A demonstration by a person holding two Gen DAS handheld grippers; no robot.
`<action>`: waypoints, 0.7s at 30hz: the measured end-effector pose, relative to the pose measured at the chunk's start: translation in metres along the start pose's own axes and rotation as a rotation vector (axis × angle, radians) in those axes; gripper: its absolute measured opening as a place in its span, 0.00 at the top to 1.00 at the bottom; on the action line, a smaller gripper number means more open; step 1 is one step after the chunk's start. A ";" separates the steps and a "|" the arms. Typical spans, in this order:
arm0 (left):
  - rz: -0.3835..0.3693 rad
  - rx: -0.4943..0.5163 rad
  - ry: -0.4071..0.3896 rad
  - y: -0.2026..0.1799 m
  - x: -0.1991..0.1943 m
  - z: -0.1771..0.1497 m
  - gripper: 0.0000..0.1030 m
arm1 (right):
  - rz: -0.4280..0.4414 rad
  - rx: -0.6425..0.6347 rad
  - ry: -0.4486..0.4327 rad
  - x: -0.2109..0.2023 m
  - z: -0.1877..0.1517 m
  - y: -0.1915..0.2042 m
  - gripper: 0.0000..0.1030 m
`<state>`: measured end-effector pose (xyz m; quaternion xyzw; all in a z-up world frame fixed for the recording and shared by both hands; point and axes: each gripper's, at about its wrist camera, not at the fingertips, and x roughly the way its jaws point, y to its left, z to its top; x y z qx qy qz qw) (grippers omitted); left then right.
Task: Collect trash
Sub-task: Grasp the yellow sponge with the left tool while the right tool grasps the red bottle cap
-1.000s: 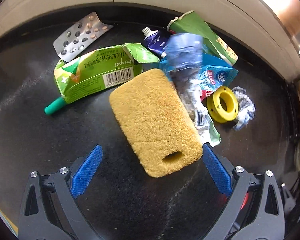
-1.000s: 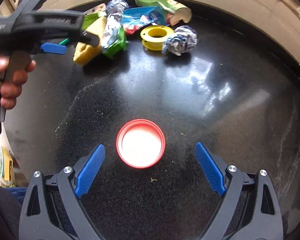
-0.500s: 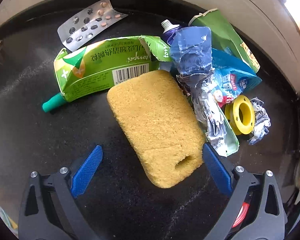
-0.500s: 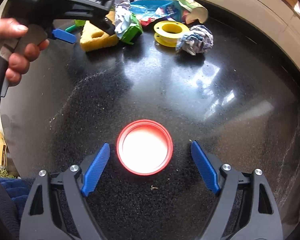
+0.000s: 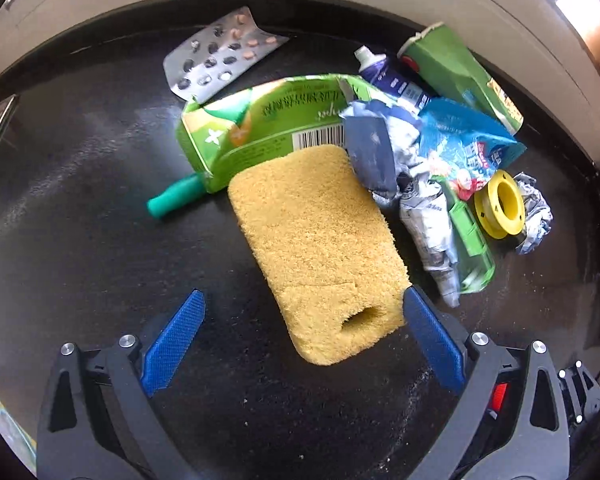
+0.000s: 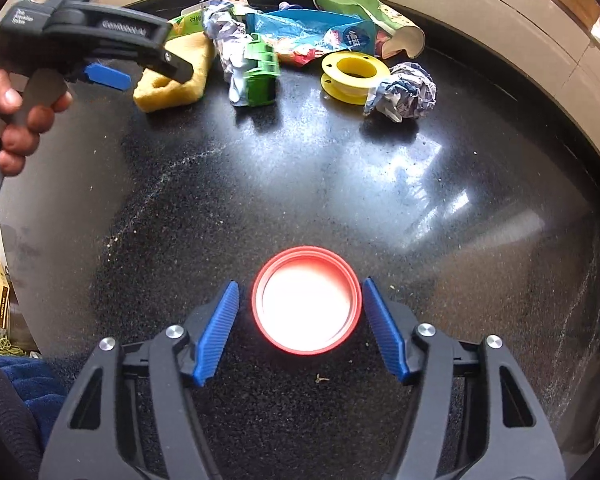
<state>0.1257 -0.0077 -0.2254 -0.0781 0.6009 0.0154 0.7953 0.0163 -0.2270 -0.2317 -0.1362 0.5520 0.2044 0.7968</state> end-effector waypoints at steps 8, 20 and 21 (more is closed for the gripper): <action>0.073 0.051 -0.005 -0.031 0.005 -0.004 0.06 | -0.021 -0.006 -0.007 -0.008 -0.009 0.003 0.38; 0.086 0.106 -0.038 -0.024 0.005 -0.012 0.42 | 0.008 0.065 -0.021 -0.015 -0.009 -0.013 0.52; 0.088 0.105 -0.042 -0.022 0.002 -0.014 0.43 | 0.007 0.069 -0.028 -0.018 -0.008 -0.014 0.52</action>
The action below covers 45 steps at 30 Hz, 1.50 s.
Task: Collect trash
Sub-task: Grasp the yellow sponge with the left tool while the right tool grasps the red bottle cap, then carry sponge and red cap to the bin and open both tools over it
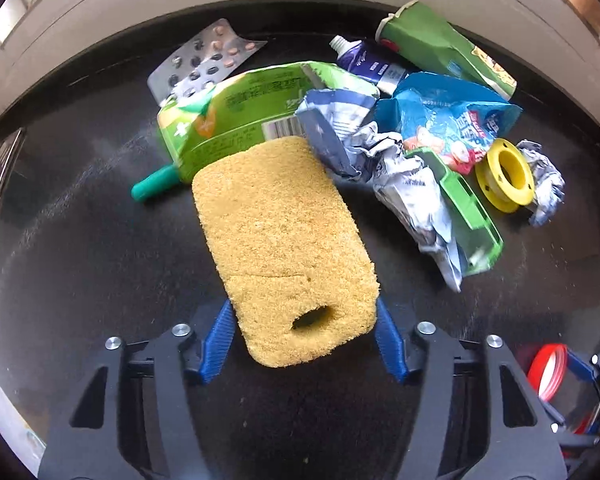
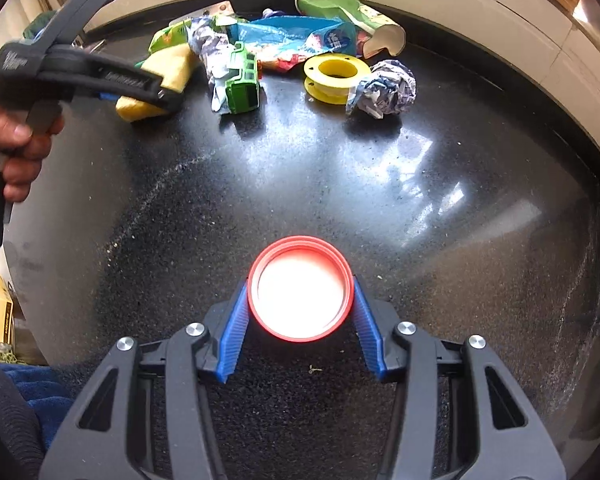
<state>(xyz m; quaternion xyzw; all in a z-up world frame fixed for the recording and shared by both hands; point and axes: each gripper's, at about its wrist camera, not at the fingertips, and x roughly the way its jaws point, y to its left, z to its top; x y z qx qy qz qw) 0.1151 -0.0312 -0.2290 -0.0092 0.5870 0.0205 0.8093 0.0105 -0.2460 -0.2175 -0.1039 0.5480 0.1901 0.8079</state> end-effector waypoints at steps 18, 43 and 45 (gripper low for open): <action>0.025 0.070 -0.095 0.034 -0.089 -0.101 0.45 | 0.055 0.049 -0.145 -0.069 0.045 0.042 0.52; 0.226 -0.319 -0.126 0.205 -0.141 -0.276 0.44 | 0.376 -0.474 -0.069 -0.048 0.065 0.328 0.52; 0.255 -0.377 -0.097 0.224 -0.140 -0.305 0.44 | 0.430 -0.534 -0.028 -0.039 0.055 0.365 0.52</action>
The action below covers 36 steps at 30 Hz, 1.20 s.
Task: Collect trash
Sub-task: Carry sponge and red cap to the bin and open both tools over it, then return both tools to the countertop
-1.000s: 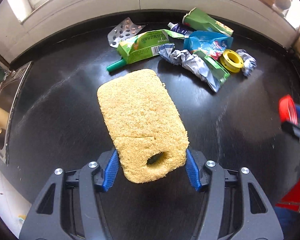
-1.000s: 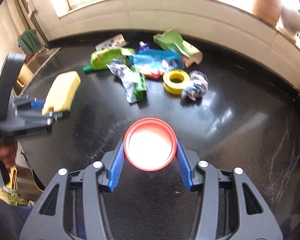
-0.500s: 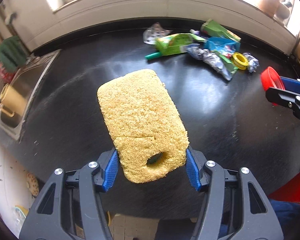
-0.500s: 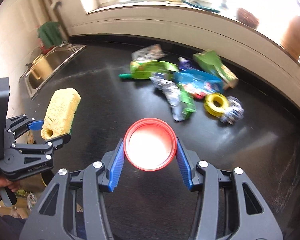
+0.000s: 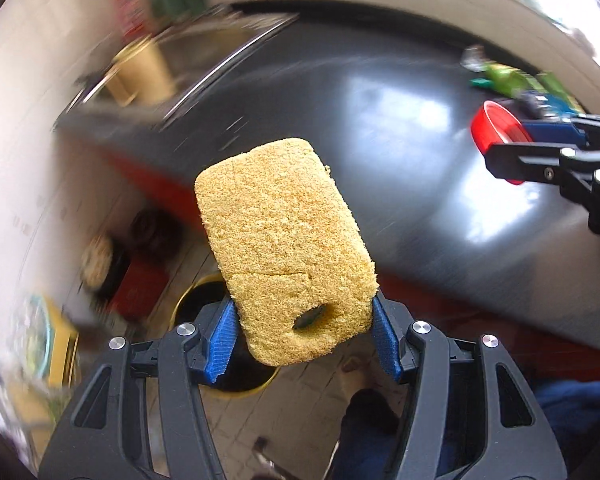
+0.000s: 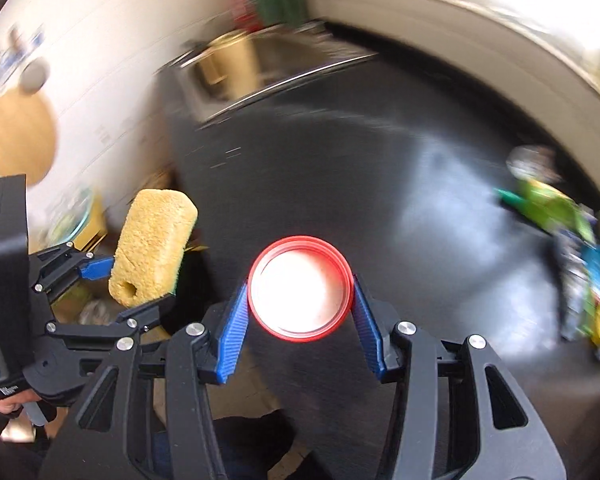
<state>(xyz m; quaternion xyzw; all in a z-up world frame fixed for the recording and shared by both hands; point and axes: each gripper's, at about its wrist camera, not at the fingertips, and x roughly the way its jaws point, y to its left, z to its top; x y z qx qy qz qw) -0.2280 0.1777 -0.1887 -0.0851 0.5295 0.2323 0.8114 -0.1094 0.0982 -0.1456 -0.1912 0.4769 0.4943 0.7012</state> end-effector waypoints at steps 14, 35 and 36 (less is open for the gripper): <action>0.008 -0.278 0.107 0.123 0.063 -0.100 0.44 | 0.209 -0.179 0.242 0.139 0.022 0.144 0.52; -0.053 -0.371 0.154 0.168 0.124 -0.103 0.22 | 0.171 -0.204 0.334 0.209 0.059 0.182 0.37; -0.051 -0.374 0.155 0.170 0.123 -0.103 0.20 | 0.174 -0.198 0.326 0.205 0.060 0.179 0.37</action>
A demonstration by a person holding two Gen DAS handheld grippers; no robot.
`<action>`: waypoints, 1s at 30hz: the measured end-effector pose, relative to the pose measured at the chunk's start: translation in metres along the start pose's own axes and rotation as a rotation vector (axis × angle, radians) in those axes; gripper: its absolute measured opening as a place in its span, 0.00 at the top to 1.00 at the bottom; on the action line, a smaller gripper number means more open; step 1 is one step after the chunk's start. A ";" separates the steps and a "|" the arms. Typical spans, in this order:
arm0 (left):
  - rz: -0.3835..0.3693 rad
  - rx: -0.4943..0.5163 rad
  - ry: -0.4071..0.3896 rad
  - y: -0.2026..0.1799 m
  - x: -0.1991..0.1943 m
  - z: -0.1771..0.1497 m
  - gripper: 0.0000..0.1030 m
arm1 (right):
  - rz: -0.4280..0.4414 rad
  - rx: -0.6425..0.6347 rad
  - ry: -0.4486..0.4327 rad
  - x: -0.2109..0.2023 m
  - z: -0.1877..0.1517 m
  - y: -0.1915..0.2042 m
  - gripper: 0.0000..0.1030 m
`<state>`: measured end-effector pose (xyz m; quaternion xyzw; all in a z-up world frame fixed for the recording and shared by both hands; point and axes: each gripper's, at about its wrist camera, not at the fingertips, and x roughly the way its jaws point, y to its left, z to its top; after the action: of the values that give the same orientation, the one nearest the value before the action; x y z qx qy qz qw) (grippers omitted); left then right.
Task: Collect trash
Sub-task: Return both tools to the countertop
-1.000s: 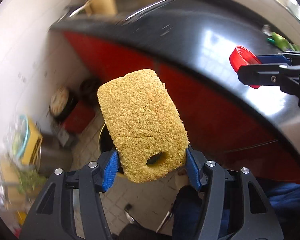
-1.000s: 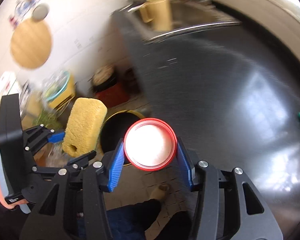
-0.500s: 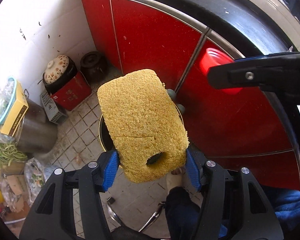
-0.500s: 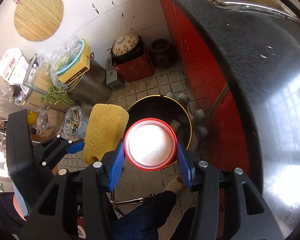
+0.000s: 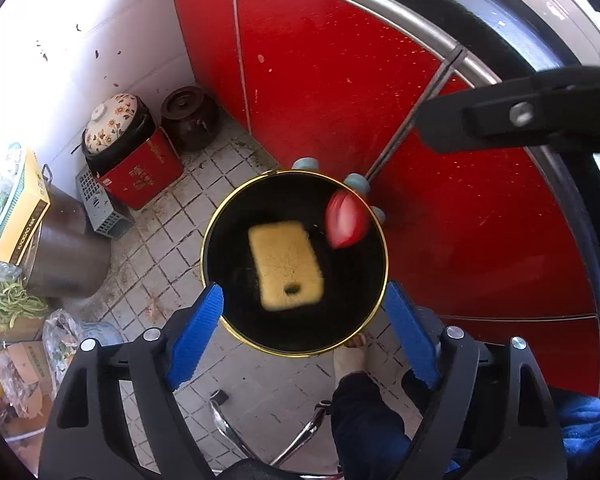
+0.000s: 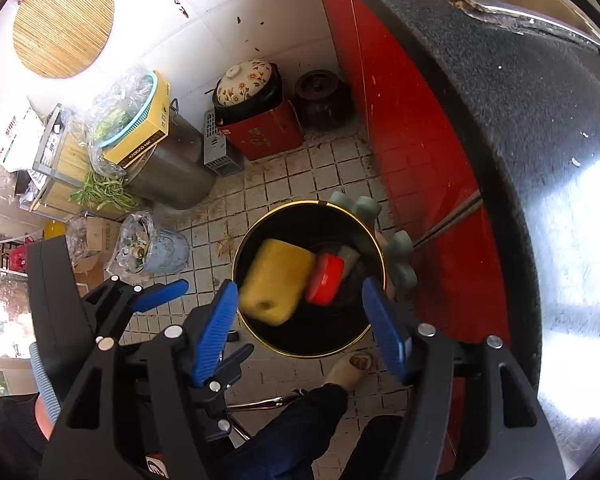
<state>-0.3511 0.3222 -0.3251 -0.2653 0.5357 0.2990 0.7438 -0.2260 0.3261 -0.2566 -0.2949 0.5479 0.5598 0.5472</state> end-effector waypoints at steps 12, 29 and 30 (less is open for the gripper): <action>0.037 0.162 -0.129 -0.076 -0.081 0.006 0.07 | -0.087 0.143 -0.212 -0.144 -0.086 -0.072 0.15; -0.308 0.849 -0.300 -0.440 -0.148 0.038 0.07 | -0.553 0.768 -0.505 -0.368 -0.357 -0.273 0.14; -0.317 0.877 -0.304 -0.454 -0.149 0.037 0.07 | -0.565 0.789 -0.515 -0.374 -0.369 -0.280 0.14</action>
<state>-0.0334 0.0160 -0.1387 0.0411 0.4492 -0.0364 0.8917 0.0214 -0.1837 -0.0734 -0.0564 0.4643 0.1974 0.8616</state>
